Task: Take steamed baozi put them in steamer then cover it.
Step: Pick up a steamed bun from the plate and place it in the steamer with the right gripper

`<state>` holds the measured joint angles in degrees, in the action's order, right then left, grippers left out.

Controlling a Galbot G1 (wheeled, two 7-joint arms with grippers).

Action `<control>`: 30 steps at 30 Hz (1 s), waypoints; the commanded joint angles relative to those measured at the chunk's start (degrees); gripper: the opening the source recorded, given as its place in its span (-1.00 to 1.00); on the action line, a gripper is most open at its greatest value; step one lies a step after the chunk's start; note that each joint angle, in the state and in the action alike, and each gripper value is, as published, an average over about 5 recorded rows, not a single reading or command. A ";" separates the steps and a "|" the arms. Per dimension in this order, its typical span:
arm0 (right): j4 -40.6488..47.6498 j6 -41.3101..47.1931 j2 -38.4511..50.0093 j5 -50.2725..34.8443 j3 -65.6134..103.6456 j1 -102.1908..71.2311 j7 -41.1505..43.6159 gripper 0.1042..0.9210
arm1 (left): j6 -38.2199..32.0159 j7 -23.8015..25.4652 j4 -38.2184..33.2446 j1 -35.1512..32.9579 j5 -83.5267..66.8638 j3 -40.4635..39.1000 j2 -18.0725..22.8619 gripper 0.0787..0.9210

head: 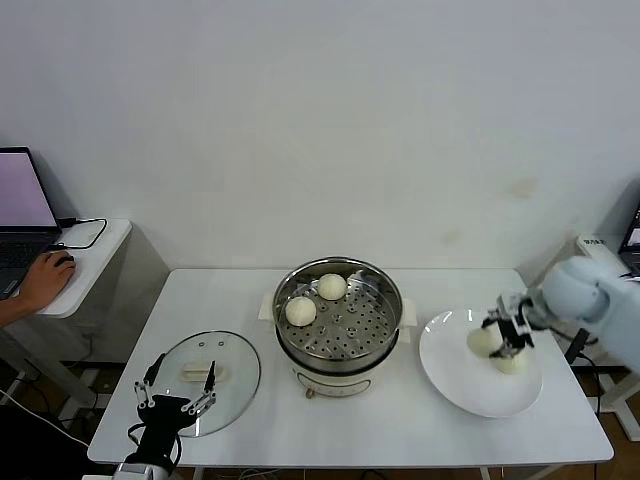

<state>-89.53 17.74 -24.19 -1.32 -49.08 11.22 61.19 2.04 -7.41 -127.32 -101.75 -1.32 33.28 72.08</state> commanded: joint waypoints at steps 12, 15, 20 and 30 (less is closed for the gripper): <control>-2.22 -1.04 -23.16 -15.52 -19.44 29.17 -5.25 0.28 | 0.03 -0.01 -0.74 0.37 -0.74 0.51 -0.04 0.77; -2.04 -3.76 -26.64 -17.69 -21.58 27.04 -7.72 0.28 | 0.06 -0.02 -1.18 0.27 -0.75 0.70 0.25 0.77; -0.77 -9.96 -31.20 -16.04 -24.90 24.33 -8.93 0.28 | 0.10 -0.02 -1.55 0.29 -0.66 0.81 0.91 0.77; 3.27 -22.60 -38.69 -3.54 -27.54 22.14 -5.72 0.28 | 0.09 -0.03 -1.53 -0.06 -0.61 1.49 1.83 0.77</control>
<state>-88.01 3.94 -55.61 -10.63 -73.38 33.22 55.21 2.14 -7.44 -128.75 -101.79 -1.97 34.78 73.74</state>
